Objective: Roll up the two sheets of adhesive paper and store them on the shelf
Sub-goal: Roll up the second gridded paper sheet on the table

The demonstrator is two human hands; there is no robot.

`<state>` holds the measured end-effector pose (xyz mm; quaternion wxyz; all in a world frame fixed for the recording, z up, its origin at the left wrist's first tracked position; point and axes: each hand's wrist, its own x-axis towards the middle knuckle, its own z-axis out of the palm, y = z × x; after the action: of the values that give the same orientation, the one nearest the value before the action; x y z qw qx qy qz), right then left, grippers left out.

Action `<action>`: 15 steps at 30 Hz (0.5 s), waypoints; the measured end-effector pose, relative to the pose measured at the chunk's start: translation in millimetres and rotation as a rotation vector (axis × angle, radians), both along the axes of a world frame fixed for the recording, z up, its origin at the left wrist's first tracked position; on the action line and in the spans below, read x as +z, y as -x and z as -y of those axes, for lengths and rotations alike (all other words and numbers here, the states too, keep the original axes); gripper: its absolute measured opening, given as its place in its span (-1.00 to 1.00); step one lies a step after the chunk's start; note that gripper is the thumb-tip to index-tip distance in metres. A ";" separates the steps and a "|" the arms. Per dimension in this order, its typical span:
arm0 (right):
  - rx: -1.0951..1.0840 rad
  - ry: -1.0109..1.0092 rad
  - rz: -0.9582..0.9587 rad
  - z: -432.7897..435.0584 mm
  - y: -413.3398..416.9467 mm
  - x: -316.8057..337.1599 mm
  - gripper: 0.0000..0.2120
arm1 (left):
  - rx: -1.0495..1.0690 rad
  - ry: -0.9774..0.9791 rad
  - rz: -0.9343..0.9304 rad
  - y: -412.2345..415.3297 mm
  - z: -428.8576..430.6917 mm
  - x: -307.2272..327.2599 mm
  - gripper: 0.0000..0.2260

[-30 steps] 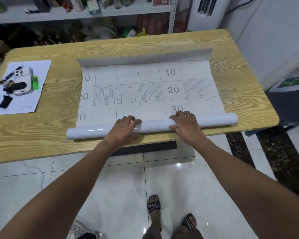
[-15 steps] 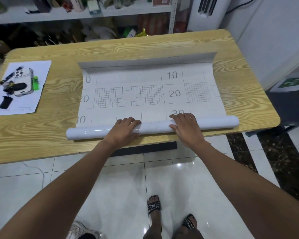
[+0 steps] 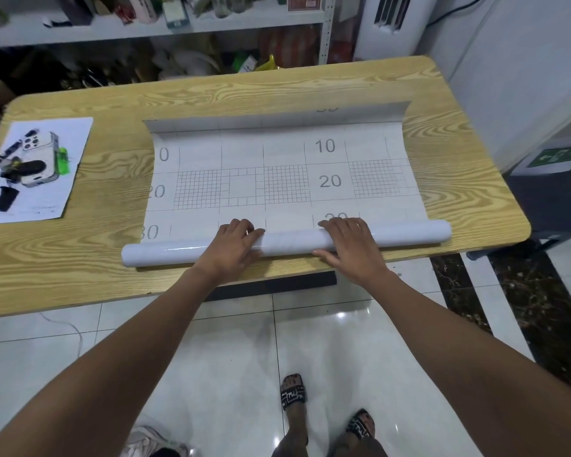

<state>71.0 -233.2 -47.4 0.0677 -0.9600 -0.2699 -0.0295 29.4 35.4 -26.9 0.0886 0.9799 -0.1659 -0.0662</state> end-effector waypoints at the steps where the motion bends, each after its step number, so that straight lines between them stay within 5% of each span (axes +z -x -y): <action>1: 0.002 -0.001 0.007 0.0 -0.7 -0.1 -0.42 | 0.007 0.002 -0.001 -0.1 0.1 0.5 -0.56; 15: 0.016 -0.007 0.097 -0.2 -8.9 -6.3 -0.49 | 0.018 -0.019 -0.001 -5.5 3.0 -0.7 -0.63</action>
<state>79.9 -233.0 -53.6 0.0583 -0.9550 -0.2805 -0.0764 34.9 32.4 -27.6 0.0801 0.9822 -0.1562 -0.0676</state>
